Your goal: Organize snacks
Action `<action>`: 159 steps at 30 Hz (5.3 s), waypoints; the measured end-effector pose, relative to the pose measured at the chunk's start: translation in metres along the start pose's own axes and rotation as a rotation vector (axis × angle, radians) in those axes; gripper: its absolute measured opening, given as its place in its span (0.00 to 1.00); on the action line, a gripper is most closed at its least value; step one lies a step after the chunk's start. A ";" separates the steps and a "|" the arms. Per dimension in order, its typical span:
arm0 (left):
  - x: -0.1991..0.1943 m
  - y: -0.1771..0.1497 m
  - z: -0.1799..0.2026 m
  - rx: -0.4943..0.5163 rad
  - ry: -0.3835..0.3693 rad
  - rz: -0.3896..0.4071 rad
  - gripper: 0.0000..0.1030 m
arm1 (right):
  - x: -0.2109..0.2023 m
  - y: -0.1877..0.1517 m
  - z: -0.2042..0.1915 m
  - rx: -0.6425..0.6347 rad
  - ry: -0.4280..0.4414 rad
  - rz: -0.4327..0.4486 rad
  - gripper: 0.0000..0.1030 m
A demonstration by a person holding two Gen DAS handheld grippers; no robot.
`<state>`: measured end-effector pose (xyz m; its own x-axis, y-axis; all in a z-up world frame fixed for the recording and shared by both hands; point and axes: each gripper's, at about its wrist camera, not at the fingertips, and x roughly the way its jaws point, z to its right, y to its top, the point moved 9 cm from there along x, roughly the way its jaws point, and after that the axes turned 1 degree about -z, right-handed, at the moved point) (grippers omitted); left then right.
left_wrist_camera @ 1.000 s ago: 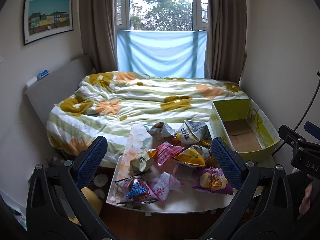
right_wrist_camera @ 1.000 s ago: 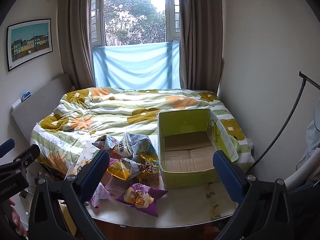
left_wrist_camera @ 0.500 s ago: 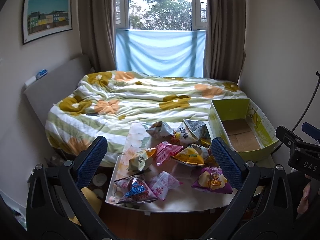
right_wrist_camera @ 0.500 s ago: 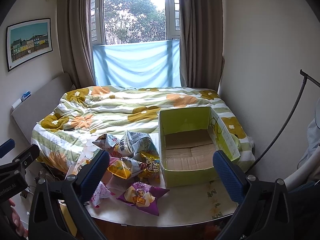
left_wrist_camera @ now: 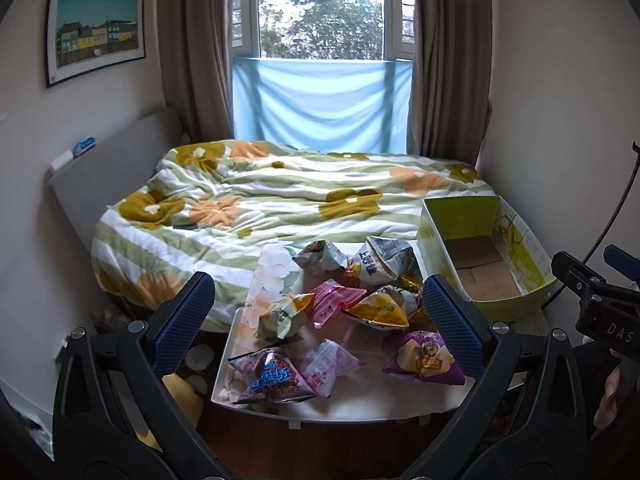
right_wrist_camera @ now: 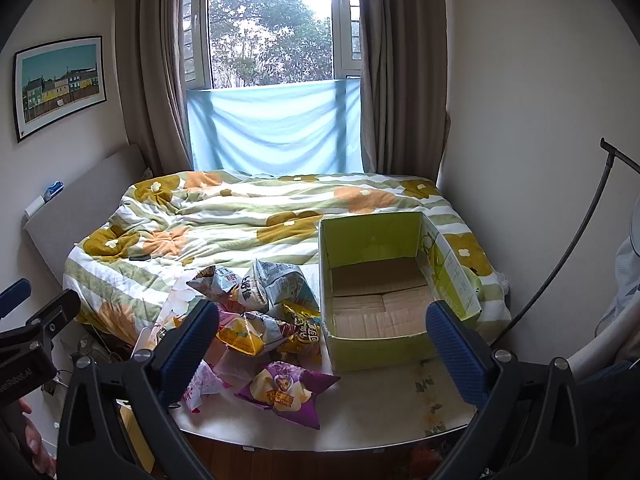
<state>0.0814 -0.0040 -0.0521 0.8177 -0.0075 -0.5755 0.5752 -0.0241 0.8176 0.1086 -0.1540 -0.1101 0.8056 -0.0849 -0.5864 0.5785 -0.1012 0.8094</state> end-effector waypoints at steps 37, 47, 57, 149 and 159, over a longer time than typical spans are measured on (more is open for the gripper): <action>0.177 -0.160 0.015 0.189 -0.029 -0.376 0.99 | 0.162 -0.147 -0.011 0.048 0.258 -0.445 1.00; 0.244 -0.208 0.030 0.434 -0.026 -0.499 0.85 | 0.207 -0.181 -0.021 0.105 0.325 -0.550 1.00; 0.274 -0.229 0.034 0.499 -0.049 -0.573 0.68 | 0.224 -0.190 -0.026 0.201 0.343 -0.589 1.00; 0.380 0.038 0.273 0.172 -0.278 -0.385 0.99 | 0.270 0.024 0.202 0.167 0.236 -0.376 0.46; 0.348 0.021 0.247 0.173 -0.260 -0.407 0.99 | 0.275 0.030 0.191 0.167 0.240 -0.376 0.46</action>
<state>0.3731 -0.2537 -0.2391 0.4838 -0.2107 -0.8494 0.8163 -0.2414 0.5248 0.3229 -0.3701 -0.2532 0.5626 0.2180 -0.7975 0.8229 -0.2410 0.5146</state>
